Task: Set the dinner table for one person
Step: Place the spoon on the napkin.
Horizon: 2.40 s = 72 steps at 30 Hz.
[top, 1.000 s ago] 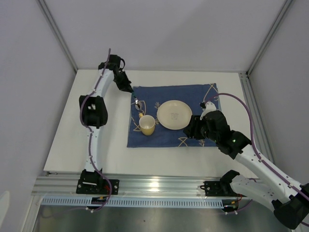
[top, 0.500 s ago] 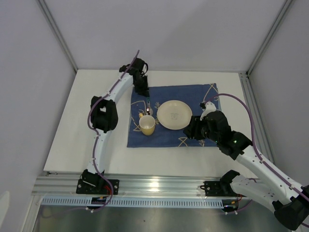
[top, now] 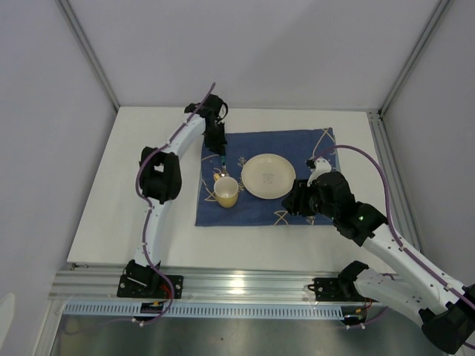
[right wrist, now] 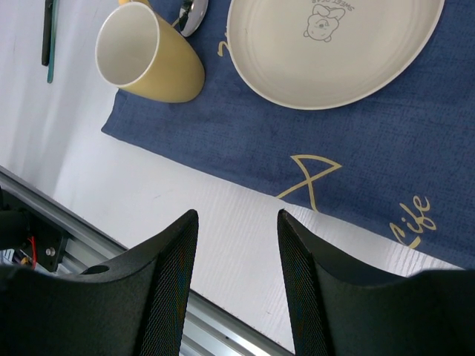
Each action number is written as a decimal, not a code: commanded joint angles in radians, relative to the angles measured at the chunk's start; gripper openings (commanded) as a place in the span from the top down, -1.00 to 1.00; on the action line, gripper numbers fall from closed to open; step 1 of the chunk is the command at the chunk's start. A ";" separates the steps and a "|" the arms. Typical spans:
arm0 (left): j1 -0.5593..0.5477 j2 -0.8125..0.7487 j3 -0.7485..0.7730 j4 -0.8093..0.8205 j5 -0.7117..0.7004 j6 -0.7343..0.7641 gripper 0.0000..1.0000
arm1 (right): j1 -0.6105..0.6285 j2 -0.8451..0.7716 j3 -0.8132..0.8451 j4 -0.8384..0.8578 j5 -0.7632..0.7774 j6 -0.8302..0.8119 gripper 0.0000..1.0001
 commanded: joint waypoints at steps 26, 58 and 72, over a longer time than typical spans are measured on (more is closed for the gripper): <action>-0.114 -0.071 -0.066 0.043 0.000 -0.001 0.99 | 0.007 -0.045 -0.020 0.013 -0.013 0.006 -0.01; -0.117 -0.327 -0.290 0.275 -0.056 0.074 0.36 | 0.006 -0.039 -0.020 0.031 -0.036 -0.001 -0.04; -0.145 -0.601 -0.241 0.203 -0.688 0.197 -0.34 | 0.007 0.088 0.025 0.078 -0.044 -0.018 -0.11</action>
